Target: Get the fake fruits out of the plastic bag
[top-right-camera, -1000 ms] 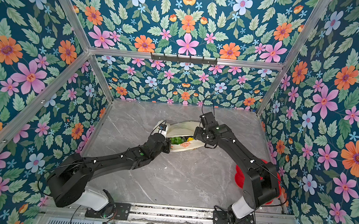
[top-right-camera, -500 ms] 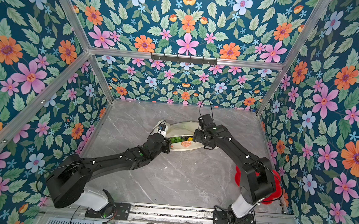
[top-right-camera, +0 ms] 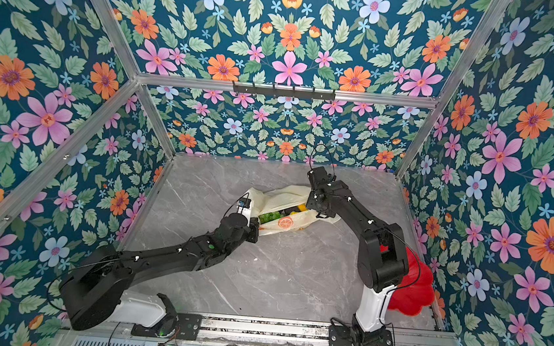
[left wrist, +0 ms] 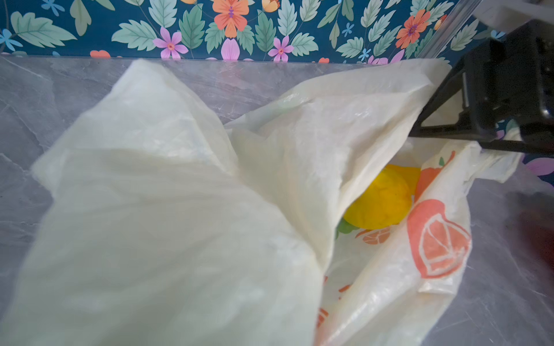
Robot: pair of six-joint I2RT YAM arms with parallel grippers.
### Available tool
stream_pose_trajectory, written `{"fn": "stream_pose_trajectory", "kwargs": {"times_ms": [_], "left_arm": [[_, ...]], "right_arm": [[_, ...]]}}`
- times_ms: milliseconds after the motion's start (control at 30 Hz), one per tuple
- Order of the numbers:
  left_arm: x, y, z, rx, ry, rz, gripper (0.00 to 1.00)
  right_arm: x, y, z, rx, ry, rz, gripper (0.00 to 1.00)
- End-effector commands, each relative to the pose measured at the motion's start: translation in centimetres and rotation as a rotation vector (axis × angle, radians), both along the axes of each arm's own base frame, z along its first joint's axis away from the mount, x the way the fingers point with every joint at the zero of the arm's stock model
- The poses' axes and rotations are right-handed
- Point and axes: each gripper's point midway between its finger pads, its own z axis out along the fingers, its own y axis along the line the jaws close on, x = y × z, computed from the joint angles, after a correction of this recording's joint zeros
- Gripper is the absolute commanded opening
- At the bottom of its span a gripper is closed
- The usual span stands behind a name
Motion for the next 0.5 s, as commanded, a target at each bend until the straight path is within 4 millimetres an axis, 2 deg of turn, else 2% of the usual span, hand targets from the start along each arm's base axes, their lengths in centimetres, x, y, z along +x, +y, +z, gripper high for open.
{"fn": "stream_pose_trajectory", "kwargs": {"times_ms": [0, 100, 200, 300, 367, 467], "left_arm": [[0.2, 0.5, -0.2, -0.014, -0.004, 0.032, 0.00], [0.2, 1.3, -1.4, -0.028, 0.031, 0.047, 0.00], [0.5, 2.6, -2.3, -0.082, 0.068, 0.068, 0.00], [0.7, 3.3, -3.1, -0.099, 0.091, 0.072, 0.00], [0.9, 2.7, -3.3, -0.062, 0.105, 0.038, 0.00], [0.9, 1.2, -3.0, -0.022, 0.111, -0.020, 0.02]], "right_arm": [[0.3, 0.3, 0.0, 0.016, -0.007, 0.018, 0.49], [0.1, 0.4, 0.2, 0.066, -0.017, 0.027, 0.30], [-0.1, 0.0, 0.1, 0.201, -0.025, -0.001, 0.12], [-0.1, 0.1, 0.5, 0.359, -0.058, -0.001, 0.04], [-0.2, 0.9, 0.9, 0.436, -0.068, 0.020, 0.00], [-0.6, 1.8, 1.8, 0.468, -0.074, 0.061, 0.00]]}}
